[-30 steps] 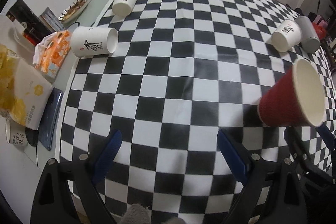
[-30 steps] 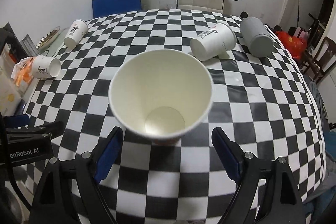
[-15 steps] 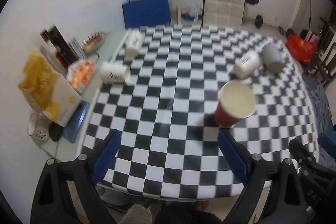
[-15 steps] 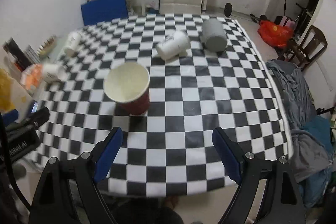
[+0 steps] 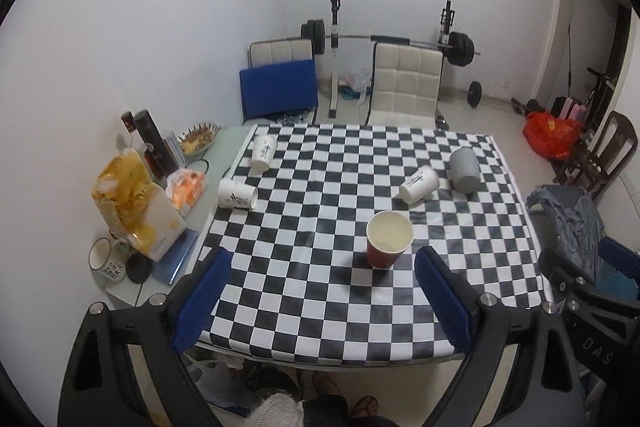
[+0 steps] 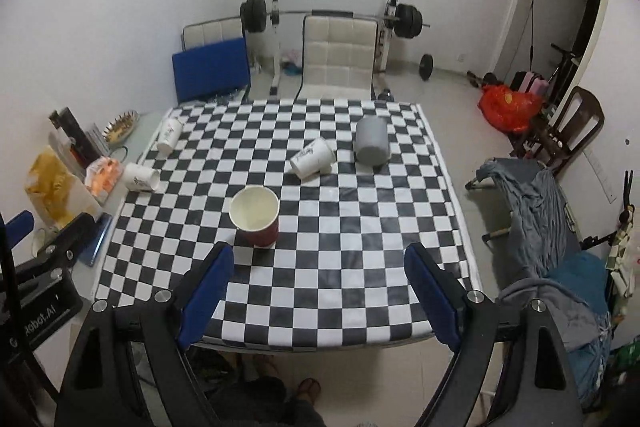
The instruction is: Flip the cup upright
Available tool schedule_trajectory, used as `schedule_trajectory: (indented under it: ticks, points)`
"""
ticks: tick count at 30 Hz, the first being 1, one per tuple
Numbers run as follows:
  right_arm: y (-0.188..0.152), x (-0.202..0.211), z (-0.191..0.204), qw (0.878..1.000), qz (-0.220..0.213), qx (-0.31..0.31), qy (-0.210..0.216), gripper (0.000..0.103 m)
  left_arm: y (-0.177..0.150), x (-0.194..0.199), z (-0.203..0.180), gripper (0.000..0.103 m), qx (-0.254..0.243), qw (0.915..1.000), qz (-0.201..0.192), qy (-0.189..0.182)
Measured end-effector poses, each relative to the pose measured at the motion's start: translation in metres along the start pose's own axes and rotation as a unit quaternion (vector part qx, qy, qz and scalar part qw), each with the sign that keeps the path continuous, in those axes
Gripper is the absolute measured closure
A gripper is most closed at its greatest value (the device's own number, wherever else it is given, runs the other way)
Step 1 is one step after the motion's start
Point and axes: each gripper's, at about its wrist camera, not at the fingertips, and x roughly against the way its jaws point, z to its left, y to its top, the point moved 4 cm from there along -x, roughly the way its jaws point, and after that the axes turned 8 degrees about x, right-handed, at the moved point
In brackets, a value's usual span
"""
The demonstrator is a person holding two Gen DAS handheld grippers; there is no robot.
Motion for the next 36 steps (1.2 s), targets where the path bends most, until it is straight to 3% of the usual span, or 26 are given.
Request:
schedule_trajectory:
  ticks: [13,36]
  points:
    - [0.005,0.071,-0.011,0.999,-0.044,-0.002,-0.008,0.014,0.001,0.045,-0.005,0.009,0.016,0.9996,-0.017,-0.013]
    - [0.009,0.096,-0.005,0.998,-0.065,0.01,-0.008,0.009,-0.001,0.064,0.006,0.008,0.03,0.9993,-0.023,0.001]
